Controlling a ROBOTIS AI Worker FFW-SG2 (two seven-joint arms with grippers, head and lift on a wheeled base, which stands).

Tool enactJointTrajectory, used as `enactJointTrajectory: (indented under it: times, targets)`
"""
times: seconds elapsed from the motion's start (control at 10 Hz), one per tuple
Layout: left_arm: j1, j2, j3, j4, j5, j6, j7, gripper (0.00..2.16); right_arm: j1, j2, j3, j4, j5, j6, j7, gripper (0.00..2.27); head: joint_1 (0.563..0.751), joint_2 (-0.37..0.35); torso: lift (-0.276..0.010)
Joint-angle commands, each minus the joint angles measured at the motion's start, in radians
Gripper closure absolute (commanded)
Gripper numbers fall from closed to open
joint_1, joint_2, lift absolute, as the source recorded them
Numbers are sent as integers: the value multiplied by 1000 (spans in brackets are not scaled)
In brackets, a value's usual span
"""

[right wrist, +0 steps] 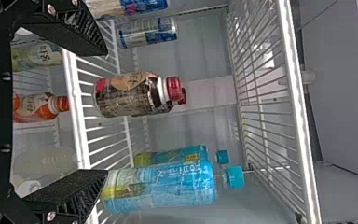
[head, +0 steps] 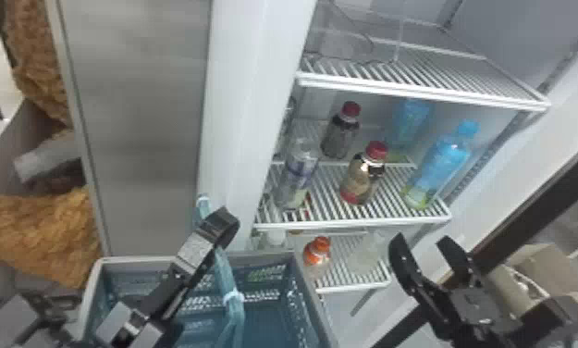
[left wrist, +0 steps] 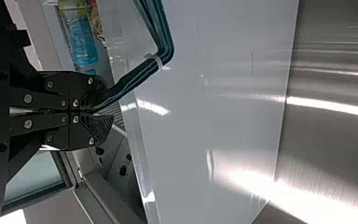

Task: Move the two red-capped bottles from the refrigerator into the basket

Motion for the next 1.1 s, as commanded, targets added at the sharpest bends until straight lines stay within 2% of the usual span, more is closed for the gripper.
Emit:
enactJointTrajectory:
  times: [0.0, 0.6, 1.0]
  targets:
    - [-3, -1, -4, 0, -2, 6, 0, 1204, -23, -1, 12, -2, 7, 15, -11, 107, 695, -350, 0]
    - [-3, 1, -10, 0, -6, 19, 1, 1204, -143, -4, 22, 42, 43, 64, -47, 105, 695, -350, 0]
    - [0, 1, -12, 0, -6, 23, 1, 1204, -219, -35, 60, 62, 71, 152, -70, 107, 695, -350, 0]
